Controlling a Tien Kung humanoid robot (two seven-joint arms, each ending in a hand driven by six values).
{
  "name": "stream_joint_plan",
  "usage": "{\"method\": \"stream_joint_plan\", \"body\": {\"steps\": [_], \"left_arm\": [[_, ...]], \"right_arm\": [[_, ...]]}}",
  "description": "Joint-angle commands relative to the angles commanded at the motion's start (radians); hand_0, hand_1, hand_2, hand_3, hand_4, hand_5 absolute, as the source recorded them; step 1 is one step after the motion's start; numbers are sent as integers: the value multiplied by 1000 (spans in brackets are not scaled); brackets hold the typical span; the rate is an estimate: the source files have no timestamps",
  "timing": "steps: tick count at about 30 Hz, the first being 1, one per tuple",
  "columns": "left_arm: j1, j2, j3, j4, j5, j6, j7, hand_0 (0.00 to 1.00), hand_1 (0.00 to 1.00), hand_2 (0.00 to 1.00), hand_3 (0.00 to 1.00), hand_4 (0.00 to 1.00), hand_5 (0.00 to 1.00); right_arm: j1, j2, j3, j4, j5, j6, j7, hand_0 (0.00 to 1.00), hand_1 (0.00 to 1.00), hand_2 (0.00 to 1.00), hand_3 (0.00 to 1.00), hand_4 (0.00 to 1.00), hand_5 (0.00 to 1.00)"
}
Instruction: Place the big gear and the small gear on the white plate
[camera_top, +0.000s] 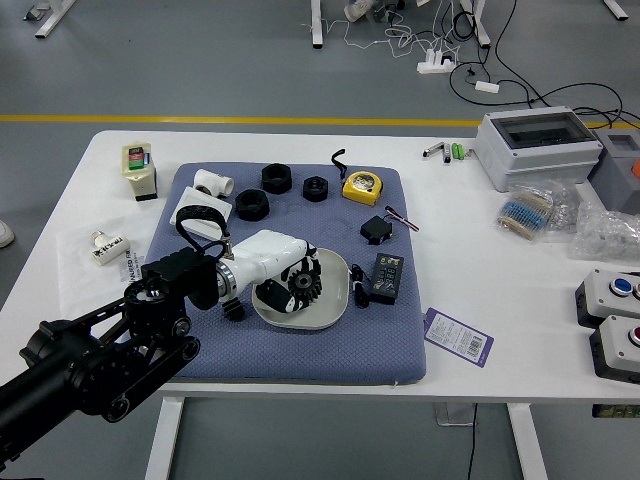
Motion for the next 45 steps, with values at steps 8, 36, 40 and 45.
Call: {"method": "stream_joint_plan", "body": {"steps": [8,36,40,45], "left_arm": [[7,-2,-16,-6,27,-7,-15,348,477,531,589,732,67],[57,98,-188,-198,82,-138,15,680,704,753,799,998,272],[84,139,-234,-256,73,-182,33,633,667,715,770,998,193],[135,171,-282,-311,48,-224,69,633,667,715,770,998,193]], "right_arm": [[-6,0,-3,0,1,0,1,624,643,740,548,751,701],[-8,2,8,-2,2,1,4,623,643,740,547,750,702],[-9,2,10,-3,2,2,3,623,643,740,548,750,703],[-10,3,9,-4,4,2,3,623,643,740,548,750,703]]}}
